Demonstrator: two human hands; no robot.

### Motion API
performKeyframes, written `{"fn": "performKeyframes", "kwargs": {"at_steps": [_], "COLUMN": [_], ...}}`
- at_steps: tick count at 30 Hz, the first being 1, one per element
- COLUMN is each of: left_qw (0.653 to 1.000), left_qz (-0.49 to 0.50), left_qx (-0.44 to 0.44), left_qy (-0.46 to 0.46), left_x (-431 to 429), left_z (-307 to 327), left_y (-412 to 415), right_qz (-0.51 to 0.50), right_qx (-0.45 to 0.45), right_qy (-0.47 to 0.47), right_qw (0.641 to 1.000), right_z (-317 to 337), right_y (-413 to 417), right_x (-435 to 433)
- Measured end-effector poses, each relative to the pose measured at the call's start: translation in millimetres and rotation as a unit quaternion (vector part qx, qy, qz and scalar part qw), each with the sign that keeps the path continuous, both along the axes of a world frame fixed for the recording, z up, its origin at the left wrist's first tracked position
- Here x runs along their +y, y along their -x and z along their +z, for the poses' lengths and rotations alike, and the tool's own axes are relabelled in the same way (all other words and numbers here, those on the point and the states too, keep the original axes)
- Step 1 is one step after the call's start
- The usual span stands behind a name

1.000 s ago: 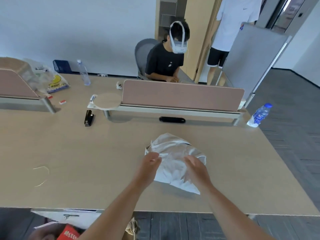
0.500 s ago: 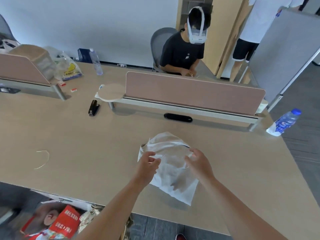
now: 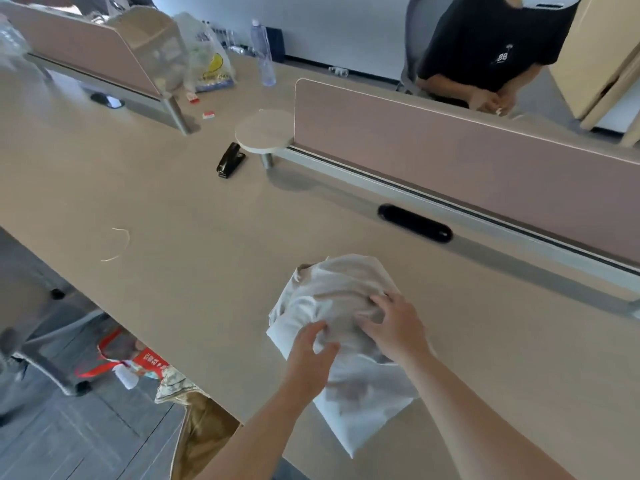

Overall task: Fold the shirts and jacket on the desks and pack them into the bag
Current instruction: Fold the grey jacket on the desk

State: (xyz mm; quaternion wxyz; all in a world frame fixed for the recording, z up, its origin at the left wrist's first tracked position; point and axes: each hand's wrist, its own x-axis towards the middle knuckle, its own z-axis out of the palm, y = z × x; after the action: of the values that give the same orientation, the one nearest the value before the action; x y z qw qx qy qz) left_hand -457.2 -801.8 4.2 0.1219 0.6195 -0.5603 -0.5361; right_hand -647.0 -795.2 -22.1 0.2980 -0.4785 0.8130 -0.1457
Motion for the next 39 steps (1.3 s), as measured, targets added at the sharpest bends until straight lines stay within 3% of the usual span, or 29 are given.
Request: {"fn": "performKeyframes", "kwargs": {"at_steps": [7, 10, 13, 16, 29, 39], "left_qw": [0.999, 0.996, 0.996, 0.995, 0.986, 0.993], "left_qz": [-0.002, 0.049, 0.077, 0.09, 0.074, 0.063], "left_qx": [0.002, -0.047, -0.055, -0.019, 0.11, 0.099], "left_qy": [0.041, 0.056, -0.002, -0.032, -0.096, -0.01], "left_x": [-48.2, -60.0, -64.2, -62.6, -50.5, -72.3], "left_z": [3.0, -1.5, -10.8, -22.2, -35.6, 23.3], "left_y": [15.6, 8.0, -3.8, -4.8, -12.7, -41.9], "right_qz": [-0.126, -0.202, -0.225, -0.219, -0.192, -0.209], "right_qx": [0.044, -0.041, -0.184, -0.254, -0.333, -0.376], "right_qy": [0.016, 0.019, -0.008, -0.015, -0.015, 0.068], "right_qw": [0.991, 0.978, 0.957, 0.942, 0.923, 0.9], "right_z": [-2.1, -3.9, -6.8, -8.8, -14.4, 33.9], "right_y": [10.1, 19.2, 22.3, 23.5, 30.2, -3.6], "right_x": [-0.8, -5.9, -14.1, -18.4, -3.1, -1.0]}}
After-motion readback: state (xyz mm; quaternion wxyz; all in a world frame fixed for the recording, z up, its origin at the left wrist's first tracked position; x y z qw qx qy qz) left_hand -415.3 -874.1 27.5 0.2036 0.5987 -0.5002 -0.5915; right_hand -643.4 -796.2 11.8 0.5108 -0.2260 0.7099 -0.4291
